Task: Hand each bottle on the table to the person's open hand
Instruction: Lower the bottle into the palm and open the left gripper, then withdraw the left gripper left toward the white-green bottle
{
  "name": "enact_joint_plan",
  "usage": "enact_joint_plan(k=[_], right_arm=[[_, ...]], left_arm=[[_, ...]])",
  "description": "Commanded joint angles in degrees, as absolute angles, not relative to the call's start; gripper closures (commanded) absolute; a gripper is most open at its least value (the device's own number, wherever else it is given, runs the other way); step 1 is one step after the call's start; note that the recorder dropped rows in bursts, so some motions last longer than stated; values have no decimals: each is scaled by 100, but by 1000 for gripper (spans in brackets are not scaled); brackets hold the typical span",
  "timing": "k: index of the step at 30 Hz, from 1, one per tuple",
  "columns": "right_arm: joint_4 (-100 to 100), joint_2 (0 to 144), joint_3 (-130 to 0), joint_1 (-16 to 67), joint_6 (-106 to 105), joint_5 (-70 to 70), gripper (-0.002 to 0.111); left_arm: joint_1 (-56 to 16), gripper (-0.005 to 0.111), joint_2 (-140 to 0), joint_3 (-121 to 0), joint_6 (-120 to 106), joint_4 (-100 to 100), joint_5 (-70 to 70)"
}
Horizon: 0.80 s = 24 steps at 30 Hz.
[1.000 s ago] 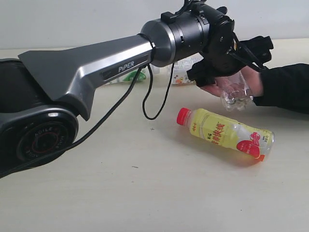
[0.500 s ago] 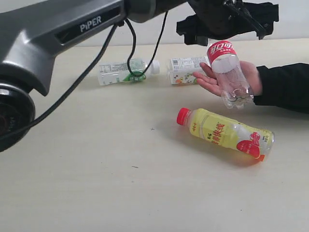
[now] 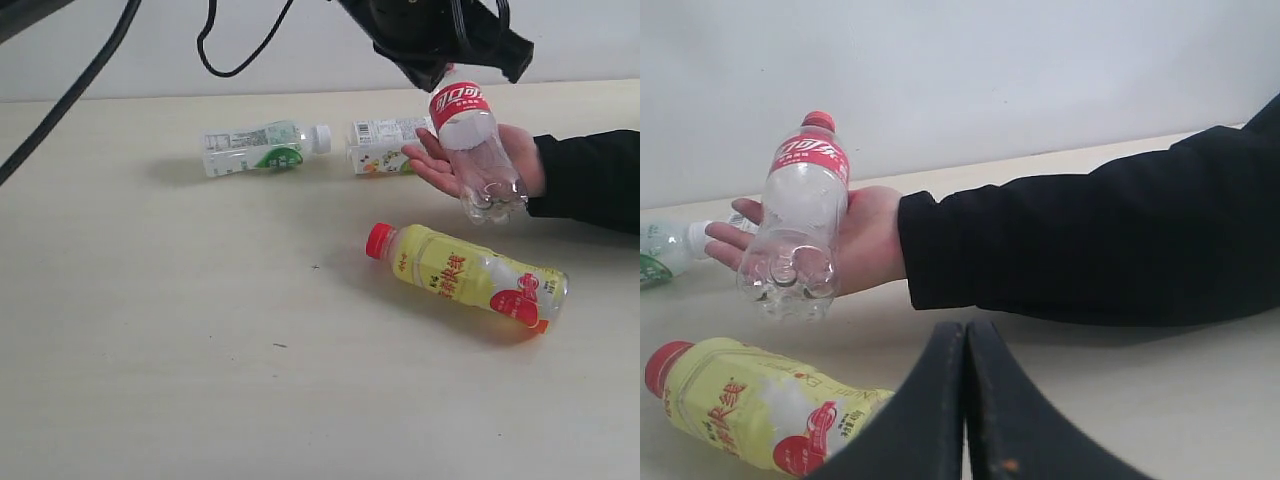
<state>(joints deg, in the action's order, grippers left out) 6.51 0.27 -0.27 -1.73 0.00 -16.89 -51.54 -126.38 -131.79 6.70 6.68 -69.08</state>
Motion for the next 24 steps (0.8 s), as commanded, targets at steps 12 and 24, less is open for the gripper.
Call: enact_joint_plan(k=[12, 24], right_arm=[[598, 0, 0, -202, 0, -1630, 108], [598, 0, 0, -202, 0, -1630, 108]], left_arm=[[-5074, 103, -10655, -9866, 198, 668, -5453], [-4192, 103, -8494, -5933, 199, 566, -2248]])
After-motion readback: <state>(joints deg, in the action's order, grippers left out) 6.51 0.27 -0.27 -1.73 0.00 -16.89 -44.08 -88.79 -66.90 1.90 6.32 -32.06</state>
